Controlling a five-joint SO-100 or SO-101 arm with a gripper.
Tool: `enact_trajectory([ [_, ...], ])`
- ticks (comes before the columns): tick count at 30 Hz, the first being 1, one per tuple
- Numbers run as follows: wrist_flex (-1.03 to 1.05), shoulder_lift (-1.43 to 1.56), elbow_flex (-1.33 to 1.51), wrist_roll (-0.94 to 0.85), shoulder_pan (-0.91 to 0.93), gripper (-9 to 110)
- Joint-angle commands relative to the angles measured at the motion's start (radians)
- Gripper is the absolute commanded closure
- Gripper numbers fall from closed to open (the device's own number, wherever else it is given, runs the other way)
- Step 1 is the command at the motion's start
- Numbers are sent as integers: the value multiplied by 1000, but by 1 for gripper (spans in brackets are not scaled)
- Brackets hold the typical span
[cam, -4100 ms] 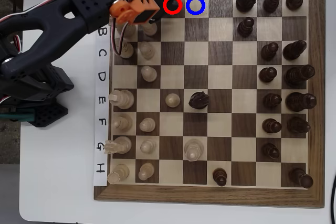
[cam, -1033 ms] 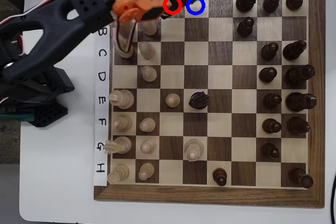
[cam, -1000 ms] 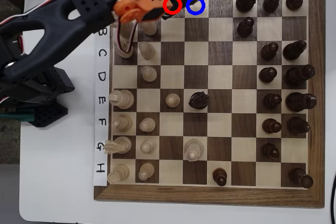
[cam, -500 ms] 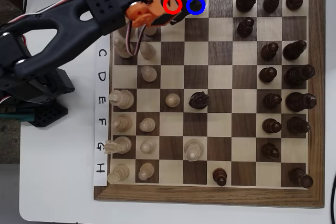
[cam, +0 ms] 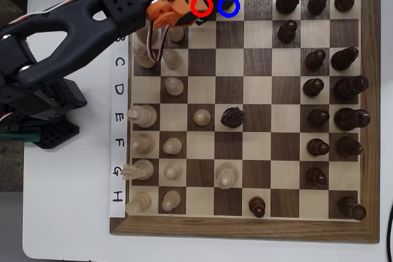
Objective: Move the piece to destination
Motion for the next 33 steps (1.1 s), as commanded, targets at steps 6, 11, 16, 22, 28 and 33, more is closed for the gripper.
enact_trajectory([
  [6, -46, -18, -3, -2, -3, 99],
  [11, -67, -31, -5, -8, 11, 99],
  [16, -77, -43, -20, -5, 29, 99],
  [22, -41, -54, -28, 12, 44, 99],
  [28, 8, -80, -72, 26, 49, 99],
  [33, 29, -98, -98, 25, 48, 99],
])
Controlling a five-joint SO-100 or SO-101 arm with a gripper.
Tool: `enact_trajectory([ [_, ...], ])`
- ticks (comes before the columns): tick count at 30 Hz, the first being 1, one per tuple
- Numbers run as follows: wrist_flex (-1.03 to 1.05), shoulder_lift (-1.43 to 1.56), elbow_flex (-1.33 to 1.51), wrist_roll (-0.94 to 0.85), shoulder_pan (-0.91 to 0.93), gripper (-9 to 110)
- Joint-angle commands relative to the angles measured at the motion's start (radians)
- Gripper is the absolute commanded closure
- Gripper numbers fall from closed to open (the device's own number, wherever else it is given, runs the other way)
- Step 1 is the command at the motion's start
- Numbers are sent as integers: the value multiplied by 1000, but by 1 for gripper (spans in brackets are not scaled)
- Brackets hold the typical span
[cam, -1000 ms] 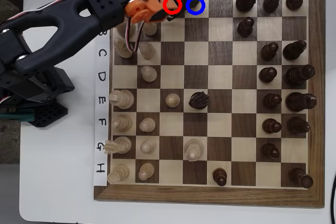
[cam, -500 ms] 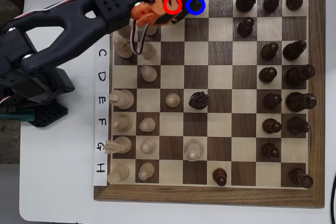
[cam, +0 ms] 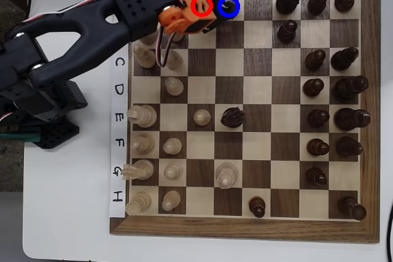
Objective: Move the piece to destination
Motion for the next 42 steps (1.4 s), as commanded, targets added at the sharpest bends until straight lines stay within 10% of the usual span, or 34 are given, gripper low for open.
enact_trajectory([
  [1, 12, 0, -48, 6, 5, 99],
  [42, 112, 216, 49, -166, -25, 75],
])
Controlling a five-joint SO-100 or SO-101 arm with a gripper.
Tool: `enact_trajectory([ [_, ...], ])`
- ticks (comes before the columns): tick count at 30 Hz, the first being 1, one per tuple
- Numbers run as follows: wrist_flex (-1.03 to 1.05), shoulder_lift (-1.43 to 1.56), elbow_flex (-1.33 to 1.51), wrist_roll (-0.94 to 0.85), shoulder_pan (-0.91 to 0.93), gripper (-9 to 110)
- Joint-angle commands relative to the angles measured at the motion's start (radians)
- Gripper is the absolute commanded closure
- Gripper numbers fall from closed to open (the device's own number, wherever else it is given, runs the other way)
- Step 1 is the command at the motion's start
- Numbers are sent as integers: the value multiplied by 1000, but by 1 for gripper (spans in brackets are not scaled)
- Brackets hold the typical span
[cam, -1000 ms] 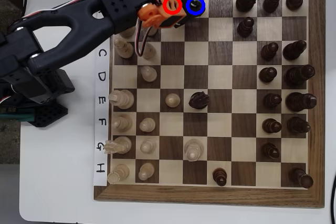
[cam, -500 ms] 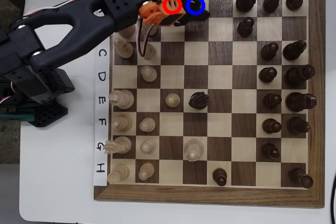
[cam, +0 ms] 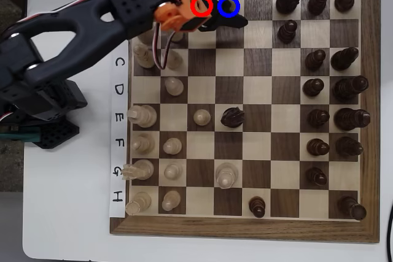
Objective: Move the piece to destination
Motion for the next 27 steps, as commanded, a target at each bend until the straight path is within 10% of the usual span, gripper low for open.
enact_trajectory([
  [1, 35, 147, 8, -9, -9, 75],
  [16, 433, 620, -201, -210, 51, 92],
  [27, 678, 865, -588, -666, 446, 101],
])
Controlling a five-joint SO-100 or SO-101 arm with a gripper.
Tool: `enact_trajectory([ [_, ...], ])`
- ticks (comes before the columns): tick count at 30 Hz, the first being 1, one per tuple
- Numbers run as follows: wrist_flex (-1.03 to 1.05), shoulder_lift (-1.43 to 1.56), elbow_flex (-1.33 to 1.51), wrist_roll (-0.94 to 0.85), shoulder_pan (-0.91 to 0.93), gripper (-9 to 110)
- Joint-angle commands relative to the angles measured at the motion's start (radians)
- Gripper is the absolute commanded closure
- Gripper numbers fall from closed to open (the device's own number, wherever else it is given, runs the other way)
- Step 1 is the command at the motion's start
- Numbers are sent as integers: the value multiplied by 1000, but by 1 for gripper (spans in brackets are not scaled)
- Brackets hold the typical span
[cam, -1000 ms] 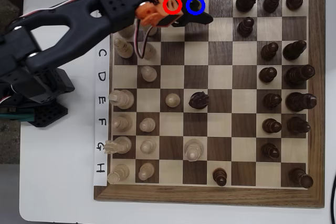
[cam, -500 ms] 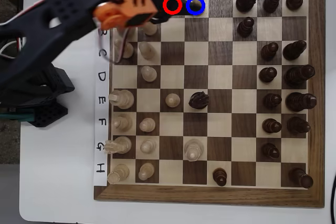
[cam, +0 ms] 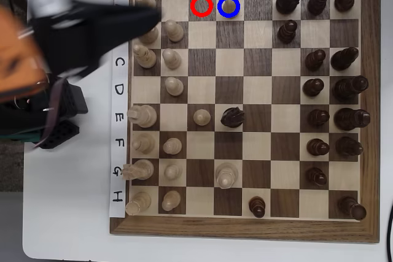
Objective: Move the piece to destination
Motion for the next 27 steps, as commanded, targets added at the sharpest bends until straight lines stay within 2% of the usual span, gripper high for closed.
enact_trajectory([
  [1, 43, 66, -103, -140, 209, 101],
  [11, 11, 91, -69, -431, 985, 101],
  [16, -48, 95, 132, -568, 1305, 101],
  [20, -233, 147, 419, -626, 1442, 101],
  [27, -364, 160, 683, -673, 1546, 101],
])
